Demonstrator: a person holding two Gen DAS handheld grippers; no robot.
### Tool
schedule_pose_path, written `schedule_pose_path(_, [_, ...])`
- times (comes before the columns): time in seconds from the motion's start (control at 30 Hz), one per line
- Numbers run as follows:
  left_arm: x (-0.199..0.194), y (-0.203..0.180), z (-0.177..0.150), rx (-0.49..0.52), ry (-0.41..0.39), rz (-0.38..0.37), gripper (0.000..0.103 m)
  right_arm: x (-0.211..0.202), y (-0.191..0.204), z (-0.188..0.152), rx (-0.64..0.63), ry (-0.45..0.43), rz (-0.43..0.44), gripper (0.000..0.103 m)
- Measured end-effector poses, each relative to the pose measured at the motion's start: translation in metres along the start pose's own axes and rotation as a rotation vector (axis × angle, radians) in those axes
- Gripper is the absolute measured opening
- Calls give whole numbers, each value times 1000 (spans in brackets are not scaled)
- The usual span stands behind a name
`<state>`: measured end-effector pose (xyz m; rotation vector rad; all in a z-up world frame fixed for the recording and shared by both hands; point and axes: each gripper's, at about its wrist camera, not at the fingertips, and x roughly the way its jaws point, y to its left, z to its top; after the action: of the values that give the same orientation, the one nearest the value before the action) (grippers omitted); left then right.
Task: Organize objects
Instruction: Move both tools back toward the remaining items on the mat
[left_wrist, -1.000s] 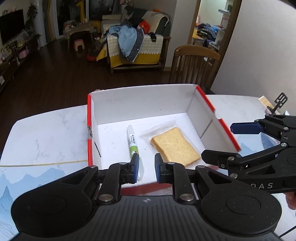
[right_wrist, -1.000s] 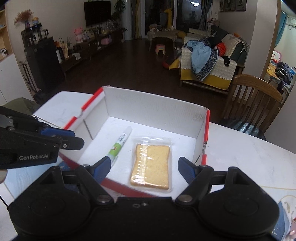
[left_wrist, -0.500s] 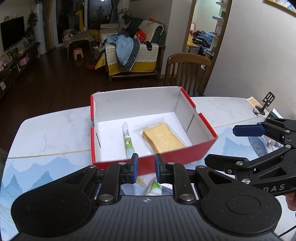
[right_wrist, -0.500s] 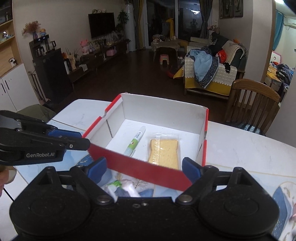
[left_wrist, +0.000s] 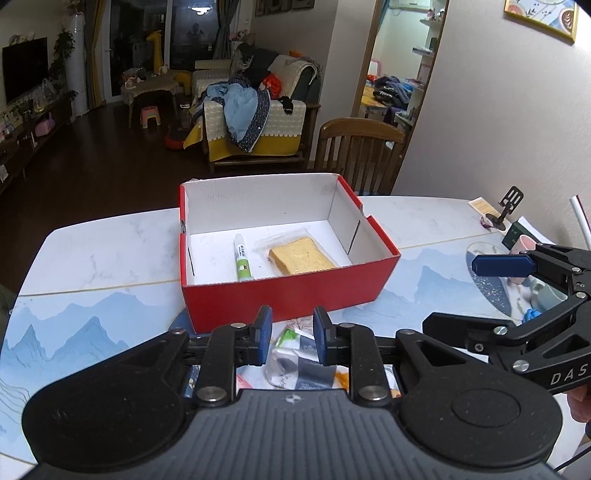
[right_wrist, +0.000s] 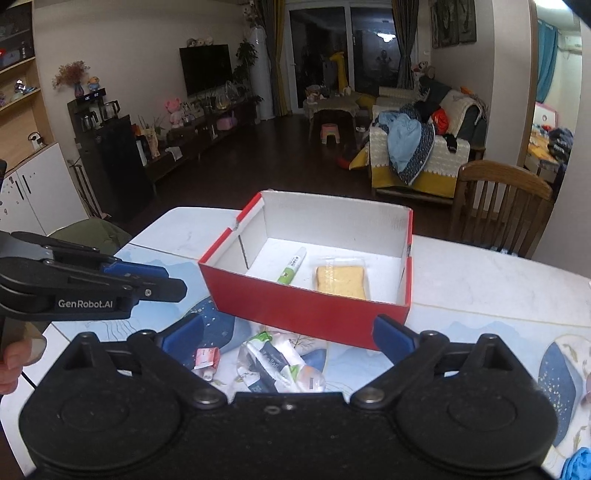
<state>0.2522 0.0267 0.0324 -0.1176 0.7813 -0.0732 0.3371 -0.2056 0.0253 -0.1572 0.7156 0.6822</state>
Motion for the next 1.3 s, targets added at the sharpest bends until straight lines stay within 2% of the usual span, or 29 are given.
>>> schedule_pose_path(0.2, [-16, -4, -16, -1, -22, 4, 22, -17, 8, -10, -3, -41, 7, 102])
schedule_pose_path(0.5, [-30, -7, -48, -6, -29, 25, 24, -31, 12, -40, 18, -39, -1, 102])
schedule_pose_path(0.53, [-31, -7, -51, -9, -28, 29, 29, -32, 12, -44, 24, -35, 0, 102])
schedule_pose_path(0.6, [-34, -6, -57, -23, -29, 32, 48, -32, 13, -51, 31, -26, -5, 102])
schedule_pose_path(0.63, [-36, -6, -60, -27, -37, 32, 61, -32, 14, -54, 31, -23, -9, 102])
schedule_pose_path(0.8, [-46, -9, -71, -12, -60, 49, 64, -35, 13, -69, 48, -7, -24, 103])
schedule_pose_path(0.87, [-48, -8, -75, -19, -61, 48, 69, -36, 12, -75, 55, -3, -38, 103])
schedule_pose_path(0.97, [-51, -7, -82, -10, -67, 62, 71, -36, 8, -85, 74, 11, -51, 103])
schedule_pose_path(1.03, [-51, -6, -87, -12, -64, 58, 72, -36, 6, -91, 85, 21, -60, 103])
schedule_pose_path(1.13, [-50, -4, -98, -14, -58, 57, 83, -34, 3, -101, 93, 38, -80, 103])
schedule_pose_path(1.3, [-40, 1, -118, -15, -14, 54, 83, -29, -5, -120, 109, 78, -115, 103])
